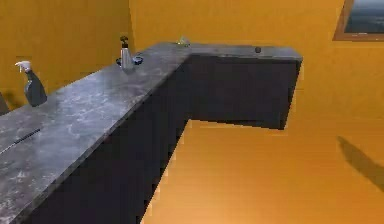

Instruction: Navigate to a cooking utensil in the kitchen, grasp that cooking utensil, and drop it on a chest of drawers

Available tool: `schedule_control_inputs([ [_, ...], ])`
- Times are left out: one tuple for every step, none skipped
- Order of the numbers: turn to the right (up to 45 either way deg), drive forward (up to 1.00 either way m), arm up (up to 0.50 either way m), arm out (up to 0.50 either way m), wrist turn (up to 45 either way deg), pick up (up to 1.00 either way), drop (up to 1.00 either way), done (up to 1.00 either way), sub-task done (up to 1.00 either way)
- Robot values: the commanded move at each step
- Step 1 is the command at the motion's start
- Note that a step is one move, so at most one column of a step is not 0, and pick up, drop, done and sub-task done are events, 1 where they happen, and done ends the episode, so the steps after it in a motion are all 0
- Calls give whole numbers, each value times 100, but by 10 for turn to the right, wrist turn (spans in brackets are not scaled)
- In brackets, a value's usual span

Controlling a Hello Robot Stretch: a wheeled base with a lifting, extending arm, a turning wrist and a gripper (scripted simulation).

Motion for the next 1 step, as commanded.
schedule_control_inputs([
  [-450,0,0,0,0,0,0,0,0],
])
